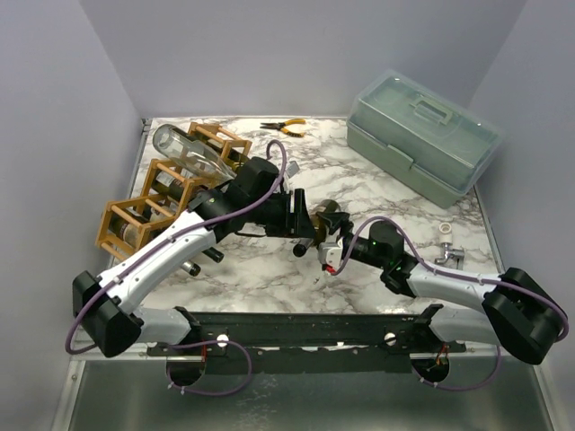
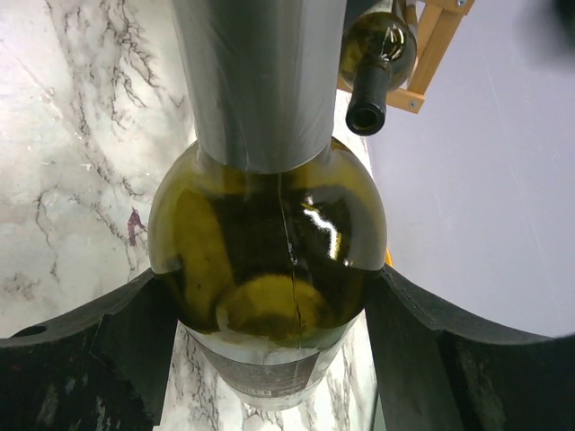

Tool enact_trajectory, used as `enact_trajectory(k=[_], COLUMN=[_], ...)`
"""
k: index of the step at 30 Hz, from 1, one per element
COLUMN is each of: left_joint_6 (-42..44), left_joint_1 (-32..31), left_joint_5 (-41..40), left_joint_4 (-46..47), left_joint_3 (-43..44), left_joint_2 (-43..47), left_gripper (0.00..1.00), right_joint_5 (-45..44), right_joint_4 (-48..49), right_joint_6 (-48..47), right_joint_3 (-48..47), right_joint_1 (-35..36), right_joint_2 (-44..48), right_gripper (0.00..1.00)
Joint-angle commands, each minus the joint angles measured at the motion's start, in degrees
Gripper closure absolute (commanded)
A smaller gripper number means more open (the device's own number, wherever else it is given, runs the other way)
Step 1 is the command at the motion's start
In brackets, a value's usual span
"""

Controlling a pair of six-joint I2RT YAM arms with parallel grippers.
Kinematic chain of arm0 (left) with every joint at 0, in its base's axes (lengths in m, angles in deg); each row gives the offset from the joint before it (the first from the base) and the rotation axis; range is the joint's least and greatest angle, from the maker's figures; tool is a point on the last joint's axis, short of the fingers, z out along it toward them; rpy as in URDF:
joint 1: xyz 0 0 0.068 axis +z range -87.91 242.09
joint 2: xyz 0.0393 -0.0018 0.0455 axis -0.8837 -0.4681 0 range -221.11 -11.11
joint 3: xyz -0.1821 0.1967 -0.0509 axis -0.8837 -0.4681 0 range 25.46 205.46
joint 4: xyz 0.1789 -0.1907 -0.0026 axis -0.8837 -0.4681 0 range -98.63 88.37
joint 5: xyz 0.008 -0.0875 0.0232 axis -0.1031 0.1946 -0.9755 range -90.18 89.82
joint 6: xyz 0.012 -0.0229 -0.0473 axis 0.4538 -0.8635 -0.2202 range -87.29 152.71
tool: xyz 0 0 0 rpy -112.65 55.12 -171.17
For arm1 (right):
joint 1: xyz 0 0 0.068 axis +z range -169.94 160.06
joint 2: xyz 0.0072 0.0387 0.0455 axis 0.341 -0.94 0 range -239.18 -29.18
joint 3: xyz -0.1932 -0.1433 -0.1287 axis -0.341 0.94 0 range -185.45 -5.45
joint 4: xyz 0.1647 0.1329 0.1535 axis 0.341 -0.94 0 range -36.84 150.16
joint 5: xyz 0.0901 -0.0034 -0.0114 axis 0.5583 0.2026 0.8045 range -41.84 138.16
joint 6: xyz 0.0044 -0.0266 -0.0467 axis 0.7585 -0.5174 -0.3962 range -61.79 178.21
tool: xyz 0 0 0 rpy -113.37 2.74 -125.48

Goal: Put the wine bottle on the wine rack

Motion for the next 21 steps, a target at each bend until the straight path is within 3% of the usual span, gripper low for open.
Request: enact_trajectory(k=[1,7,9,12,14,21], left_joint_6=[1.77,3.21,3.3,3.56,3.58,4.32], left_joint_1=[-0.94,-1.62,-2.1,-3.09,-3.7,-4.96], left_joint_5=[-4.11,-4.82,-3.87,-2.68,-1.88,-1.38], left_joint_4=[-3.51,-5.65,-5.85,-6.45,-6.82,-7.29], left_joint_3=[0.43,1.9,2.25,2.82,2.87,2.51], left_joint_2=[-3.9,-7.48,-8.63,-10.12,-10.88,-12.09], left_gripper=[0.46,0.59,0.59,0.47,0.45,0.53], right_joint_5=[0.8,0.39,0.25,-0.42,-0.46,-0.62], right_joint_4=[2.95,4.57,5.16,5.47,5.95,7.09], right_joint_6=[-4.06,-4.2,-4.36,-4.94,-5.0,-5.25], right_joint_3=[-0.4,0.34,0.45,0.6,0.69,0.97], right_joint_1=[1.2,1.53,1.69,1.97,1.99,2.35], right_joint_2=[3.17,2.97,2.53,2.39,2.48,2.31], right_gripper=[1.0,1.0,1.0,1.0,1.0,1.0])
